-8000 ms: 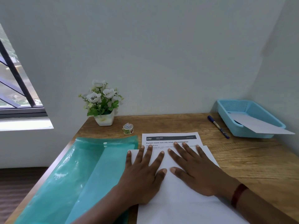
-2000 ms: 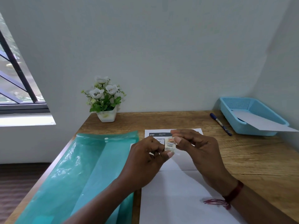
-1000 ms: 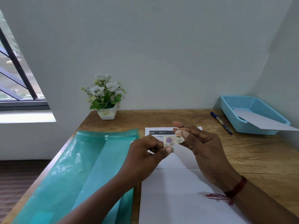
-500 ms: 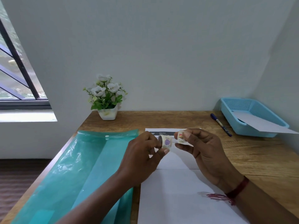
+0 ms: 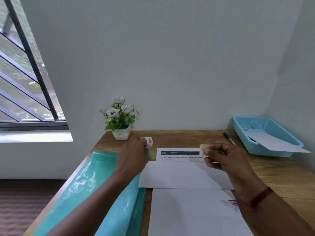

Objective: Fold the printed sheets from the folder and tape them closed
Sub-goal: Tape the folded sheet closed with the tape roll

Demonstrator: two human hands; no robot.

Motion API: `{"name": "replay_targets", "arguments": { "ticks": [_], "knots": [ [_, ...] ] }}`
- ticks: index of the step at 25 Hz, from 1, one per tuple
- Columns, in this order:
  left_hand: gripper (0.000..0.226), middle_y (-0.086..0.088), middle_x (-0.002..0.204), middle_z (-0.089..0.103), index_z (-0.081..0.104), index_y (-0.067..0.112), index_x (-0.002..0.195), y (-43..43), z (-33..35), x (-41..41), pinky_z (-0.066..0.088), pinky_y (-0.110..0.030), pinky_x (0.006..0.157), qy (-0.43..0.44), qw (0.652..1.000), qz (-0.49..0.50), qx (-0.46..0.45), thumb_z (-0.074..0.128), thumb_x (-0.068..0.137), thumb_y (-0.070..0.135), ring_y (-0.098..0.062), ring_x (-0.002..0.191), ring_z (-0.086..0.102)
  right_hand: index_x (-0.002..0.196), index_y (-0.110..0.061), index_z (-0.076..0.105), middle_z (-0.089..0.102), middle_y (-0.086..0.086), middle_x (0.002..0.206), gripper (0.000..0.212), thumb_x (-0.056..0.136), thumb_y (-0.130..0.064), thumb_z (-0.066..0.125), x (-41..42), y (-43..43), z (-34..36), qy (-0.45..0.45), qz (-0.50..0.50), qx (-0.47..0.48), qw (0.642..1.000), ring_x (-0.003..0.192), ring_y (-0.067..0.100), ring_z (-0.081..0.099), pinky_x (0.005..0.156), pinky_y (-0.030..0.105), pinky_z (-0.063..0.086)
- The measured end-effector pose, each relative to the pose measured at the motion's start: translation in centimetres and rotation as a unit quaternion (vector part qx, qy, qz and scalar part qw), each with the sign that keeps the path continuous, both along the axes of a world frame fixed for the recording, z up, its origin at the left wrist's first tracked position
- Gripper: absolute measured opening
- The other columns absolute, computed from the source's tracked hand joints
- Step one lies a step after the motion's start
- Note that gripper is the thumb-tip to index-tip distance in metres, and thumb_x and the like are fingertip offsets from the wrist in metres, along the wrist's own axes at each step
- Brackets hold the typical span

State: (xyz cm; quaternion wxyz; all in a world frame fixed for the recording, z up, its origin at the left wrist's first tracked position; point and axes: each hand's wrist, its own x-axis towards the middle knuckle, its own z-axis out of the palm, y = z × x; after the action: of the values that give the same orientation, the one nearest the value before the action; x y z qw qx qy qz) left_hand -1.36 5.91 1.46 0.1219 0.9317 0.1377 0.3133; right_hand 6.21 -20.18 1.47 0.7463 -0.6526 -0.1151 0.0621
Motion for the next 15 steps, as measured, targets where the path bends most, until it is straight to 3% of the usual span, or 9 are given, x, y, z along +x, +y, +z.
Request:
{"name": "replay_targets", "arguments": {
  "ticks": [6, 10, 15],
  "knots": [
    [0.023, -0.005, 0.094, 0.055, 0.070, 0.012, 0.100, 2.1, 0.8, 2.6, 0.038, -0.030, 0.061, 0.115, 0.987, 0.036, 0.106, 0.061, 0.082, 0.003, -0.028, 0.091, 0.061, 0.094, -0.008, 0.072, 0.076, 0.012, 0.083, 0.017, 0.082, 0.005, 0.069, 0.7, -0.5, -0.5, 0.009, -0.028, -0.018, 0.999, 0.077, 0.028, 0.071, 0.069, 0.032, 0.061],
    [0.017, -0.005, 0.102, 0.060, 0.070, 0.014, 0.098, 2.6, -0.5, 3.6, 0.039, -0.032, 0.064, 0.148, 0.980, 0.064, 0.115, 0.055, 0.091, 0.010, -0.026, 0.092, 0.064, 0.097, -0.007, 0.071, 0.076, 0.013, 0.084, 0.019, 0.082, 0.006, 0.069, 0.6, -1.9, -1.2, 0.006, -0.041, -0.050, 0.998, 0.078, 0.028, 0.072, 0.066, 0.029, 0.061],
    [0.014, 0.000, 0.086, 0.063, 0.070, 0.017, 0.080, 3.5, -1.2, 4.3, 0.039, -0.028, 0.059, 0.157, 0.979, 0.063, 0.111, 0.061, 0.084, 0.007, -0.021, 0.076, 0.065, 0.092, -0.015, 0.073, 0.076, 0.003, 0.081, 0.016, 0.084, -0.002, 0.071, 0.4, -4.6, -1.6, -0.003, -0.069, -0.158, 0.985, 0.074, 0.019, 0.073, 0.064, 0.028, 0.059]
  ]
}}
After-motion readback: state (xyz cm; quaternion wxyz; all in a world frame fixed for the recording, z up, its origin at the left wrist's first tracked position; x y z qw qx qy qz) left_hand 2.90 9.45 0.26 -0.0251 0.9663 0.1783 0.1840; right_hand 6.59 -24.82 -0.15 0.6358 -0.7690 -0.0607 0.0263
